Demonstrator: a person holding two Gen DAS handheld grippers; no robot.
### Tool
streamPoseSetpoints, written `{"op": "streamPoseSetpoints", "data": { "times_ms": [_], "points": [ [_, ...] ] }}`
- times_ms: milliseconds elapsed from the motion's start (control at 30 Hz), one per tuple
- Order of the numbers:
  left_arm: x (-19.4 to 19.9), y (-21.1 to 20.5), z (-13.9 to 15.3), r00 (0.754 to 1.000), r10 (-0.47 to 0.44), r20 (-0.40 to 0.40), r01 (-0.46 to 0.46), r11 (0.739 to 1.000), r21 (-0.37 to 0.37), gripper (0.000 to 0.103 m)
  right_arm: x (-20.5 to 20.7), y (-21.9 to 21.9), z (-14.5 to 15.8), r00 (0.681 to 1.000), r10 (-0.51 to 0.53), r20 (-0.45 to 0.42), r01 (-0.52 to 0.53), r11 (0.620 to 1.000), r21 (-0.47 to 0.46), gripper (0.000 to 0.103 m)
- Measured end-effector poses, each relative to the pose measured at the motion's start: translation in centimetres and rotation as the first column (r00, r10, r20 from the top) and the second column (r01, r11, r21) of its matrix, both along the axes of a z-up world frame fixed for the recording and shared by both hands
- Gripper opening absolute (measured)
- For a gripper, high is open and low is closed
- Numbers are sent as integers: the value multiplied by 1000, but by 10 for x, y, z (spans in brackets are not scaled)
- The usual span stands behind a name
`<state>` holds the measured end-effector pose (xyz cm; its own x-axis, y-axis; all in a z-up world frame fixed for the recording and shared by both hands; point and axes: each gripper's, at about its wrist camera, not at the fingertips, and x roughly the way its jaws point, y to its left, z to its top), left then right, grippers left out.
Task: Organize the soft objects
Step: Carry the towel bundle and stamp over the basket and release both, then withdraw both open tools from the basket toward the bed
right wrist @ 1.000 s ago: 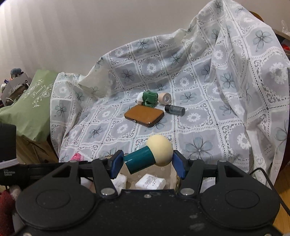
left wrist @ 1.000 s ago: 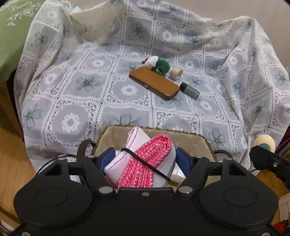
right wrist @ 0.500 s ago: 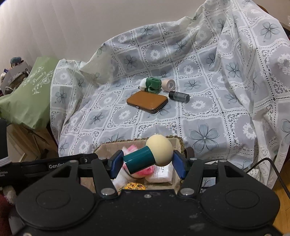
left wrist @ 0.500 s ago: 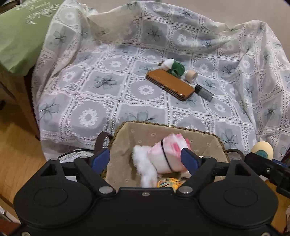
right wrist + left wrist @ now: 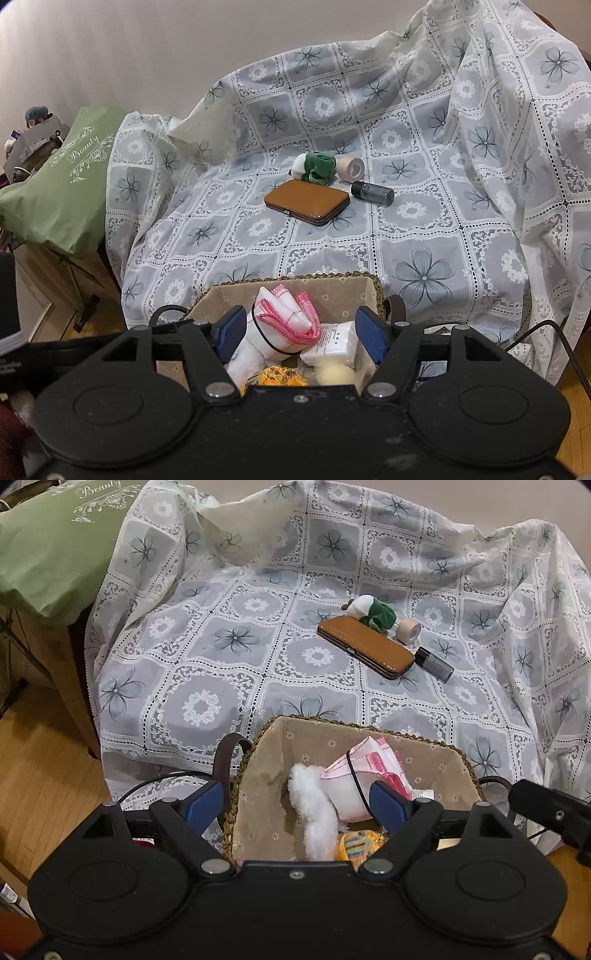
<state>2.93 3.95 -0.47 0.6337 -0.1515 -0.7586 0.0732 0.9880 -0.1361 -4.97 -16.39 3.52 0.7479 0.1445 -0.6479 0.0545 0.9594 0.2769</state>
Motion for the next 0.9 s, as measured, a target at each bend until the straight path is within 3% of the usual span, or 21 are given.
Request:
{"op": "streamPoseSetpoints", "data": {
  "times_ms": [633, 733, 900],
  "points": [
    [-3, -5, -3, 1000, -15, -10, 16, 999, 31, 83, -1, -1, -7, 999, -3, -34, 3, 1000, 5, 68],
    [-3, -5, -3, 1000, -11, -9, 11, 999, 34, 90, -1, -1, -7, 999, -2, -38, 2, 1000, 6, 69],
    [-4, -4, -2, 1000, -3, 2, 3, 999, 44, 90, -1, -2, -9, 999, -6, -49, 6, 1000, 6, 69]
  ]
}}
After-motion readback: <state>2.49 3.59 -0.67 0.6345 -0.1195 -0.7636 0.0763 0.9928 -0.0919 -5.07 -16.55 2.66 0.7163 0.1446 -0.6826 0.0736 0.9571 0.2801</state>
